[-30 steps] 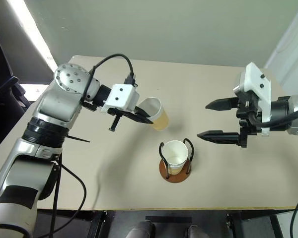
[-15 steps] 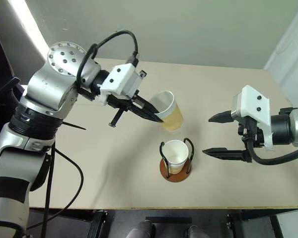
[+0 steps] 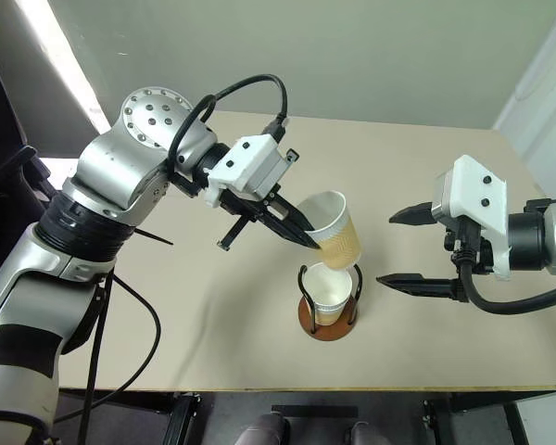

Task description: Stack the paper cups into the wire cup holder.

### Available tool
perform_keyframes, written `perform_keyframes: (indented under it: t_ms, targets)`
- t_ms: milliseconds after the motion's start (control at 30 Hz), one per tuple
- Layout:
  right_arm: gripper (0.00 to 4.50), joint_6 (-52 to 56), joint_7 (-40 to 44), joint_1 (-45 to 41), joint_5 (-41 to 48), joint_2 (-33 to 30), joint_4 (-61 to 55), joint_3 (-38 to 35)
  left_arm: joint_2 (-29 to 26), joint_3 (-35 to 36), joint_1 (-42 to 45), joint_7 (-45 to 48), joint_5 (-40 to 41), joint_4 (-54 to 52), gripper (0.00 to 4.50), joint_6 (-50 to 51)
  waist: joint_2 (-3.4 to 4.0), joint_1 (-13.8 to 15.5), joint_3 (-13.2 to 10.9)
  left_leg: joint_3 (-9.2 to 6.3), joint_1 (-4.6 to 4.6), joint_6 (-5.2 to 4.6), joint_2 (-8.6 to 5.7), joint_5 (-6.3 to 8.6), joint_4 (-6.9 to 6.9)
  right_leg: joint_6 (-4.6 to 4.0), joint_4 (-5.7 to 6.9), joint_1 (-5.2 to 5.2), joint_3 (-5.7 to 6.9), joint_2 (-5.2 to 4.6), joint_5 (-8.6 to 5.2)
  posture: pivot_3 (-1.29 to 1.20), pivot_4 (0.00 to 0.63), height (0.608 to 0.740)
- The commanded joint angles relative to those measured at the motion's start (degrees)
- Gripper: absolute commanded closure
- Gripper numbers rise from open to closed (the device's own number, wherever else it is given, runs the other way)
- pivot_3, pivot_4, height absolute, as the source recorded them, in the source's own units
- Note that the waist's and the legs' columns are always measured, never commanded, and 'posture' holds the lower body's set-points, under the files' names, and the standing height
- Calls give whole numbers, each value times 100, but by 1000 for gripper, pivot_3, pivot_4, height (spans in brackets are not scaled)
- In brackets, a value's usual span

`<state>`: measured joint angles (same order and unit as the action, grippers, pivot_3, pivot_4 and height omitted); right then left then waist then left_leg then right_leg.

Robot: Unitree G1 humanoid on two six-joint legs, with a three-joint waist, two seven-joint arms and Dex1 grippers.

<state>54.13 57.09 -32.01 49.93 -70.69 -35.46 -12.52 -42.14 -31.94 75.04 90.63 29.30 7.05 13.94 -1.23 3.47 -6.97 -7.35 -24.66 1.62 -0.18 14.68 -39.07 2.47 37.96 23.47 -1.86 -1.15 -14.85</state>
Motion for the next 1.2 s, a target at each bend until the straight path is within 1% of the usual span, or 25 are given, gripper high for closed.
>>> perform_keyframes:
  t_ms: [33,333,567,733,867,967,1000,1200]
  targets:
    - [0,-30,-57,-51,74,-86,-36,-272,-107,-80,112,187,97,-265,4475,-7,0,0,0,0,0,0,0,0,0,0,0,0,0,0,0,0,150,740]
    - [0,-41,-98,-54,71,-88,-5,-265,-397,-379,18,187,217,-537,4475,-60,0,1,0,0,1,0,0,0,1,1,-2,-1,0,0,0,0,150,740]
    - [0,-43,-111,-61,81,-91,5,-264,-373,-514,-82,187,137,-549,4475,-111,0,1,0,0,1,0,0,0,1,0,-2,-1,0,0,0,0,150,740]
    - [0,-26,-120,-43,92,-107,-5,-291,-357,-661,-146,187,-94,-466,4475,-325,0,1,0,0,1,0,0,0,1,1,-2,-1,0,0,0,0,150,740]
    - [0,-13,-147,-44,101,-99,-6,-287,-197,-671,-197,187,-541,-206,4475,-666,0,1,0,-1,2,0,0,0,1,1,-2,-1,0,0,0,0,150,740]
    - [0,-15,-163,-48,86,-93,-2,-266,-102,-704,-212,187,-738,-55,3879,-858,0,1,0,-1,2,0,0,0,1,1,-1,-2,0,0,0,0,150,740]
    - [0,-16,-166,-50,84,-93,-1,-264,-74,-691,-219,187,-765,-25,3585,-883,0,1,0,-1,1,0,0,0,1,1,-2,-2,0,0,0,0,150,740]
    - [0,17,-212,-2,111,-91,-33,-295,245,-330,-215,187,-509,-23,1442,-490,0,19,0,-1,-4,-1,0,1,-1,3,-4,-2,0,0,2,0,150,740]
